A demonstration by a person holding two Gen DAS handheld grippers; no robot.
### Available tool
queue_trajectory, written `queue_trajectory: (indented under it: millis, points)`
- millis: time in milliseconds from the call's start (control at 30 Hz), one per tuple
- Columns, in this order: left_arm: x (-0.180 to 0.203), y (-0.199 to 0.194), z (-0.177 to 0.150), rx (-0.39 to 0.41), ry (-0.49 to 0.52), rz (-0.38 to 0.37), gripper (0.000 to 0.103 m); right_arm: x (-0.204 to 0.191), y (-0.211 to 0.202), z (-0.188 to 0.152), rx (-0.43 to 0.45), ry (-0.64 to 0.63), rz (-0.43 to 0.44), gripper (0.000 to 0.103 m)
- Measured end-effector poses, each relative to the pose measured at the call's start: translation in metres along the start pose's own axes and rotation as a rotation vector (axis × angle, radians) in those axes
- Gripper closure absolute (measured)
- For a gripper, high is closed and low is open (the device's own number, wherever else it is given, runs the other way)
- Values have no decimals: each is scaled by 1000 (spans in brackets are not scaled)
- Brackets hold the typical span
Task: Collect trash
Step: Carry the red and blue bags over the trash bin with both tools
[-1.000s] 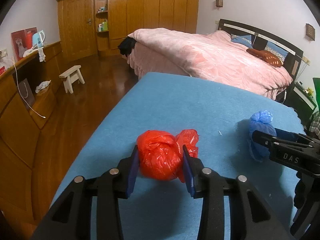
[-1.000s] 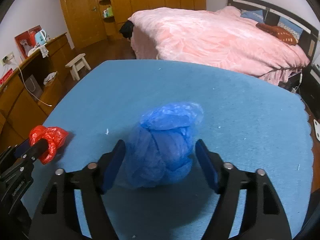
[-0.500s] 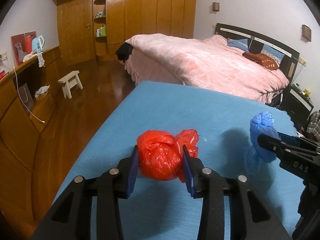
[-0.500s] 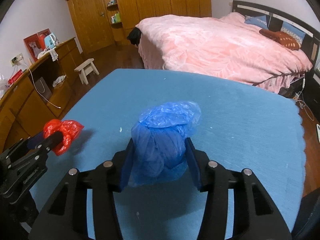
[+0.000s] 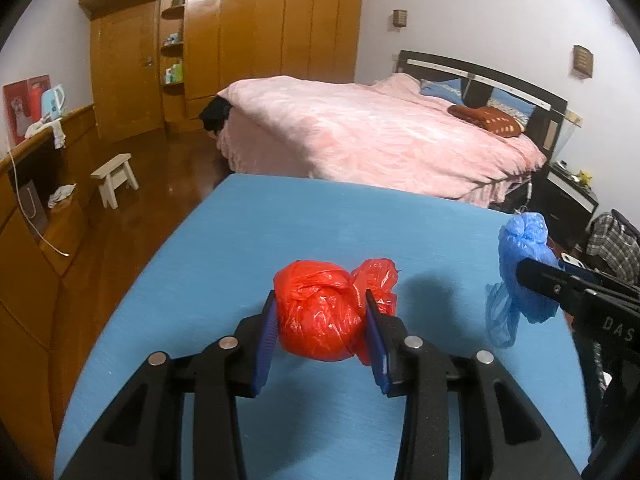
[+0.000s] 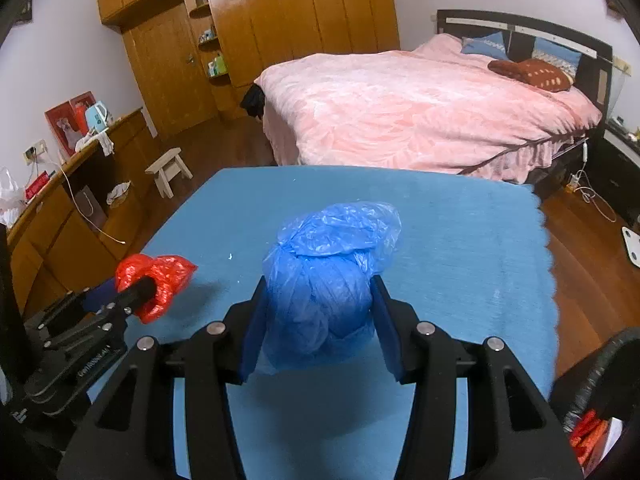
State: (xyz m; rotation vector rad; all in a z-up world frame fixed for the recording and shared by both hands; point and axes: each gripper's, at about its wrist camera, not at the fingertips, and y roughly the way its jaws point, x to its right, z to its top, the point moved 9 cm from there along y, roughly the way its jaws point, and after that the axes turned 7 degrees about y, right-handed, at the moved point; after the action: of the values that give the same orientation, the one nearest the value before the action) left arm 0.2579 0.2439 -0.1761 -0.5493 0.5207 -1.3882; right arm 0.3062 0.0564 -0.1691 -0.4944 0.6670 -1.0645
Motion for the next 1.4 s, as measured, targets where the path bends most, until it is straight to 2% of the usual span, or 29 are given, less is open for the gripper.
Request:
queue_trajectory:
  millis: [400,933,1400]
  points:
    - [64,-34,6,28,57,-68,63,33,-63,-5,66,15,-27,55]
    - [114,-73,9,66,110,-114,63,69,-134,-9,143,38,-58,55]
    - [160,-78,5,63,157,-169,63,118,-176,-31,157,92,-106,55]
